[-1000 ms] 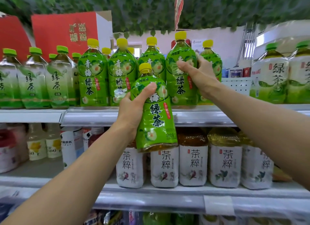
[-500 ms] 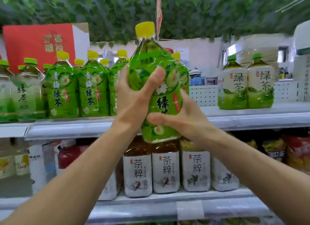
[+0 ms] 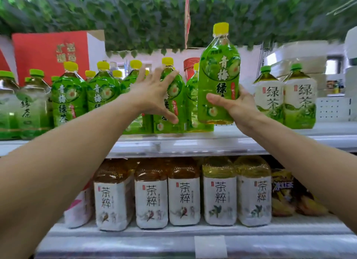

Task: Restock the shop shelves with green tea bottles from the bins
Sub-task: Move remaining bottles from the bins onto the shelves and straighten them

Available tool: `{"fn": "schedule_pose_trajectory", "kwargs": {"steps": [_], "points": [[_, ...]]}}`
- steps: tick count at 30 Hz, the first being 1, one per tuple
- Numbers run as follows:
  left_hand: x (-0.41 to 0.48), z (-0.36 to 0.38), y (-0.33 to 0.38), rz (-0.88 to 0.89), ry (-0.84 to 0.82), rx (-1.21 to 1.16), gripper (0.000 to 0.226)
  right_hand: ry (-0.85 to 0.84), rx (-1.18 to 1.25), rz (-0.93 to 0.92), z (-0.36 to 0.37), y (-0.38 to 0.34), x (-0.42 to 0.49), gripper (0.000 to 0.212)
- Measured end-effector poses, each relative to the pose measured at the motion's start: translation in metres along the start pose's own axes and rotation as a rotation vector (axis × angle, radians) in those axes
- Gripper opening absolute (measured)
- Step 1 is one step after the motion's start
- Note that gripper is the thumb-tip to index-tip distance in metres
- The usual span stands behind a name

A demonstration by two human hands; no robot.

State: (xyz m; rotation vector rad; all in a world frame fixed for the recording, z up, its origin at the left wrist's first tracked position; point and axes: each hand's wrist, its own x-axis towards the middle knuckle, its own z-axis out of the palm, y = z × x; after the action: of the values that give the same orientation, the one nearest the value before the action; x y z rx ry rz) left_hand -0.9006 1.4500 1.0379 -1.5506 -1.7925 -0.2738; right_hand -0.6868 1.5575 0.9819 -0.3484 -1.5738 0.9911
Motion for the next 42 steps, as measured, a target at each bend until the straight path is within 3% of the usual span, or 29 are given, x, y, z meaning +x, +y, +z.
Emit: {"fn": "schedule_pose_trajectory", "kwargs": {"steps": [3,8,14,18,22,27,38,42], "points": [[0.001,0.008,0.004,-0.035,0.035,-0.005,0.145,-0.020,-0.024,0.032,0.008,0.016,0.002,0.100],[0.002,0.015,0.006,-0.053,0.140,0.048,0.137,-0.066,0.003,0.078,0.017,0.026,0.012,0.078],[0.006,0.020,0.014,-0.085,0.199,0.157,0.136,-0.101,-0.125,0.128,0.021,0.033,0.021,0.106],[0.006,0.019,0.018,-0.102,0.197,0.182,0.136,-0.097,-0.197,0.158,0.019,0.035,0.024,0.103],[0.005,0.018,0.019,-0.107,0.188,0.191,0.136,-0.172,-0.405,0.203,0.013,0.030,0.028,0.126],[0.005,0.019,0.023,-0.128,0.166,0.193,0.136,-0.139,-0.475,0.139,0.017,0.038,0.029,0.094],[0.000,0.016,0.025,-0.124,0.126,0.129,0.135,-0.062,-0.660,0.132,0.026,0.030,0.014,0.092],[-0.020,0.028,0.017,-0.091,0.191,0.092,0.110,0.042,-0.872,0.016,0.034,0.029,-0.016,0.089]]}}
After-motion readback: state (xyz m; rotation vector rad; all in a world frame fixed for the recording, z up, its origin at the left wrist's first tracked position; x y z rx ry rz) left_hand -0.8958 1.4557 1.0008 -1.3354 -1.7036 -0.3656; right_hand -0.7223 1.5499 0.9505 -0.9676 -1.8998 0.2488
